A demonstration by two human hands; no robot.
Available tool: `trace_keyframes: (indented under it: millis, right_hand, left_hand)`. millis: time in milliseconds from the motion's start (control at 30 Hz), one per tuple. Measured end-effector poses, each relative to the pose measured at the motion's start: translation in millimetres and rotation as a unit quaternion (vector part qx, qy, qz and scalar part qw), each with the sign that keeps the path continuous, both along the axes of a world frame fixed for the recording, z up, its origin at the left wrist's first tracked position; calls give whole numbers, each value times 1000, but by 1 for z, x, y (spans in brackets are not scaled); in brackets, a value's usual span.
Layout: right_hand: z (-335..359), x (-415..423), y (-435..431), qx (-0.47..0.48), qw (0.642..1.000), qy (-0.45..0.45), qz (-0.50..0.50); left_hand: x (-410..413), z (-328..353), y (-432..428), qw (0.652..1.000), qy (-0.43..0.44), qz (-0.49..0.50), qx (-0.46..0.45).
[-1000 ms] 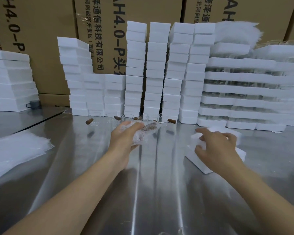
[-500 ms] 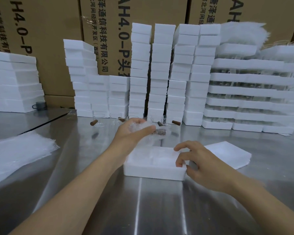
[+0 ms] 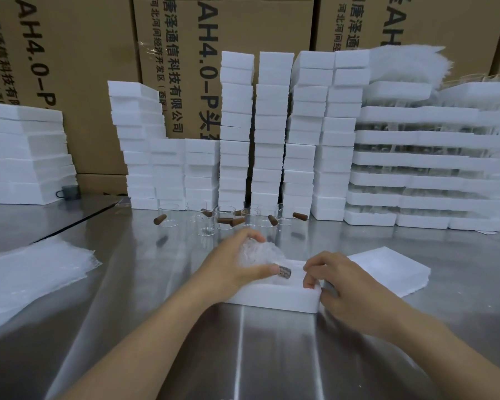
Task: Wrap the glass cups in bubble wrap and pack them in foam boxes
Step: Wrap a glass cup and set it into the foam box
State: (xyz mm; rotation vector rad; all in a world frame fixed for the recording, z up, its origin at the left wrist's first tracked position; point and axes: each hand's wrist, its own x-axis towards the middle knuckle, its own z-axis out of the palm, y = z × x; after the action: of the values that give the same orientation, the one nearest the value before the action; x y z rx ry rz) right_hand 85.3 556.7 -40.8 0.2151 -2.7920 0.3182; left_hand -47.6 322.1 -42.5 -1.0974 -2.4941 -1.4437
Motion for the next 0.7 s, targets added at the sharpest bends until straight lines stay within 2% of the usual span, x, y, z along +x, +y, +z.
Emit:
trace_keyframes:
  millis: [133, 167, 200, 267, 300, 333, 500, 700]
  right_hand:
    - [0, 0, 0, -11, 1000, -8, -10]
    - [0, 0, -1, -15, 1000, -12, -11]
    - [1, 2, -1, -20, 1000, -19, -12]
    - [2, 4, -4, -36, 999, -29, -18]
    - [2, 5, -5, -55, 998, -29, -23]
    - [2, 6, -6, -80, 996, -25, -27]
    - [-2, 8, -16, -130, 991, -22, -13]
    - [-7, 6, -17, -146, 989, -16, -1]
  left_hand:
    - [1, 2, -5, 994, -10, 3, -104]
    - [2, 6, -6, 994, -29, -8, -104]
    - [3, 12, -8, 995, -61, -20, -73]
    - [-1, 26, -16, 990, -130, -11, 54]
    - [-5, 33, -21, 985, -143, 14, 99]
    - [-8, 38, -27, 984, -139, 35, 107]
    - [-10, 34, -38, 992, -56, 63, -95]
    - [-8, 36, -36, 988, -13, 69, -134]
